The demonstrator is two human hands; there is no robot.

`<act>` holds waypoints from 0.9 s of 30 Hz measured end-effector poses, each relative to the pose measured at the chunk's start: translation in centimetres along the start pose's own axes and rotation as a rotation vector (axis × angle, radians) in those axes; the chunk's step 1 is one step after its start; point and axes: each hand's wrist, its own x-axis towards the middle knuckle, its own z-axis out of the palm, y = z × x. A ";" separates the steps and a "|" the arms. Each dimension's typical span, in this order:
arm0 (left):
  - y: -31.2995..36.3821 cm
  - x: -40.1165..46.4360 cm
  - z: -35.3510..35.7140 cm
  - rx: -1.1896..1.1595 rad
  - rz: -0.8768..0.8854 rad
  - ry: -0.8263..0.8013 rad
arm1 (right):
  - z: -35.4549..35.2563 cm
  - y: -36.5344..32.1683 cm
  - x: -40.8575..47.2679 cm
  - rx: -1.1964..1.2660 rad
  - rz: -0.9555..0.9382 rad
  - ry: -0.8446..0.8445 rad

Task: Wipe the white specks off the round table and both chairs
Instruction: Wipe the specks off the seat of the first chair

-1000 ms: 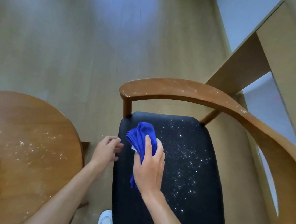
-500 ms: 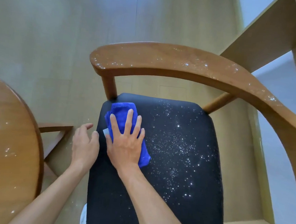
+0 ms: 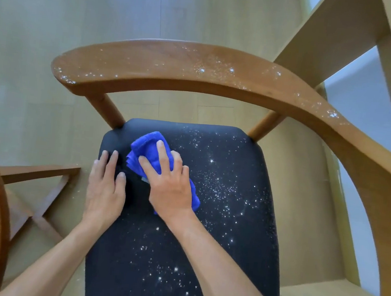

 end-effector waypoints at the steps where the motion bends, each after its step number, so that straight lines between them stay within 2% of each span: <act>1: 0.0 0.0 0.0 0.022 -0.007 -0.010 | -0.2 1.3 -0.2 -0.002 0.013 -0.002; 6: 0.4 0.0 -0.5 0.067 -0.024 -0.063 | -1.8 10.0 -2.7 -0.004 0.170 0.013; 11: 0.3 0.2 -1.1 0.109 -0.010 -0.067 | -3.5 17.5 -7.4 -0.023 0.437 0.027; 15: 0.2 0.2 -1.3 0.130 -0.012 -0.071 | -3.2 16.4 -7.0 0.074 0.731 0.045; 19: 0.0 0.3 -1.4 0.124 0.005 -0.064 | -2.4 12.2 -4.7 0.064 0.804 0.110; 22: -0.4 0.4 -1.6 0.120 0.023 -0.089 | -1.8 8.1 -1.8 0.074 0.779 0.127; 27: -1.1 0.5 -1.6 0.092 0.055 -0.093 | -0.3 -2.2 4.3 0.144 0.367 0.063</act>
